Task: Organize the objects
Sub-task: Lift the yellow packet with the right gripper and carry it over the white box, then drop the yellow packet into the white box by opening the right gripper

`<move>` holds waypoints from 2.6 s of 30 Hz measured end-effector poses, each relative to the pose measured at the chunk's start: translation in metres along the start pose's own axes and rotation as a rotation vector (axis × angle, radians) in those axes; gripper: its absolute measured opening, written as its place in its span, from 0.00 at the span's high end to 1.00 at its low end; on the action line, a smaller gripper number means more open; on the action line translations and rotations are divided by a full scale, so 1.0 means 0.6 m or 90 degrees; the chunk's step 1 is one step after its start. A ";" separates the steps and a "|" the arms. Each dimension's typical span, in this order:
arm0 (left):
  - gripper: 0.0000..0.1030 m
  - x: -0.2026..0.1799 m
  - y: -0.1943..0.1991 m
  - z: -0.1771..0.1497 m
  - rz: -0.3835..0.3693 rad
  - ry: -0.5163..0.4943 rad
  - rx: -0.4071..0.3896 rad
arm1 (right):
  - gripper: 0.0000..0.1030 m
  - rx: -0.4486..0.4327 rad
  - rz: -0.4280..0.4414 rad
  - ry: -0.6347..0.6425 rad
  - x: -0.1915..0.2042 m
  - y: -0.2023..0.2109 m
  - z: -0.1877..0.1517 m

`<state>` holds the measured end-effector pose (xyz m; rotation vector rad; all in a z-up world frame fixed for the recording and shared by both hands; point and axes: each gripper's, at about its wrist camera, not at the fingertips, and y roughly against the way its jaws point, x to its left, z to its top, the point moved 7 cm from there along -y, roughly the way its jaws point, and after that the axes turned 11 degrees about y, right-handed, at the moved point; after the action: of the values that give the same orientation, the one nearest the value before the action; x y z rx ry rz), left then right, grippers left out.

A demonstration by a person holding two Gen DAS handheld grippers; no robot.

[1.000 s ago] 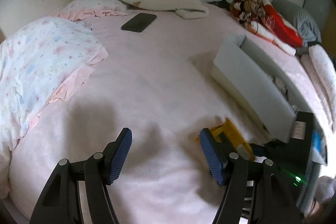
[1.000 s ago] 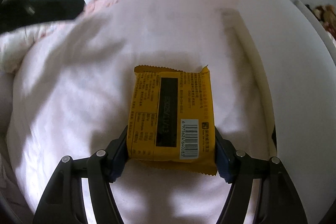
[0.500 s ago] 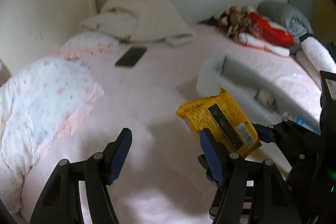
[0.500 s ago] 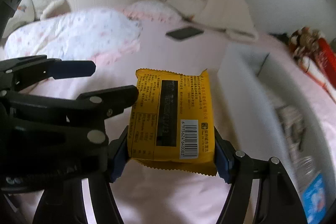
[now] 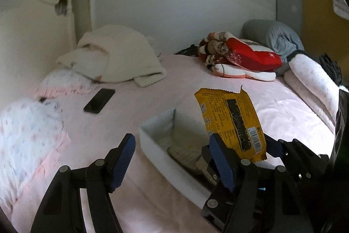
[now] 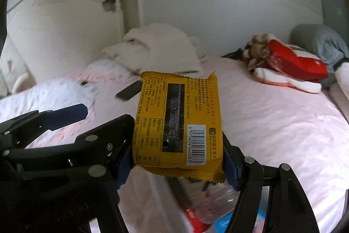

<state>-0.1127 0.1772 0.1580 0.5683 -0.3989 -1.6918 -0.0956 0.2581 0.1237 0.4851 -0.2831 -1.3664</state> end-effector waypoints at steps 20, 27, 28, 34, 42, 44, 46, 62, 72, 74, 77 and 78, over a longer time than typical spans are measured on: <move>0.31 0.163 0.033 -0.100 -0.028 0.069 0.082 | 0.30 0.192 0.313 -0.394 -0.042 -0.099 -0.092; 0.31 0.175 0.015 -0.142 -0.029 0.034 0.156 | 0.30 0.252 0.224 -0.202 0.038 -0.120 -0.109; 0.31 0.171 0.016 -0.140 -0.037 0.033 0.151 | 0.29 0.257 0.216 -0.159 0.061 -0.121 -0.111; 0.33 0.189 0.004 -0.146 -0.017 0.047 0.159 | 0.28 0.280 0.198 -0.008 0.158 -0.126 -0.128; 0.33 0.182 -0.001 -0.138 -0.094 0.100 0.153 | 0.28 0.237 0.231 -0.131 0.114 -0.113 -0.113; 0.33 0.162 0.001 -0.135 -0.124 0.083 0.147 | 0.28 0.222 0.241 -0.174 0.097 -0.111 -0.106; 0.33 0.141 0.001 -0.133 -0.133 0.055 0.135 | 0.28 0.211 0.259 -0.221 0.081 -0.111 -0.103; 0.34 -0.037 -0.102 -0.057 -0.066 -0.049 0.164 | 0.28 0.177 0.589 -0.658 -0.021 -0.140 -0.106; 0.36 -0.004 -0.155 -0.042 0.056 0.000 0.206 | 0.28 0.172 0.512 -0.501 -0.040 -0.085 -0.060; 0.37 0.000 -0.134 -0.039 0.033 0.017 0.203 | 0.28 0.182 0.438 -0.431 -0.048 -0.080 -0.056; 0.37 -0.008 -0.111 -0.039 0.008 -0.005 0.194 | 0.34 0.178 0.339 -0.321 -0.062 -0.058 -0.045; 0.37 -0.011 -0.106 -0.039 0.000 -0.010 0.190 | 0.38 0.177 0.324 -0.295 -0.064 -0.052 -0.042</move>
<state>-0.1499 0.1971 0.1048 0.7723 -0.6697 -1.6488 -0.1180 0.2960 0.0898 0.2875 -0.9212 -0.9257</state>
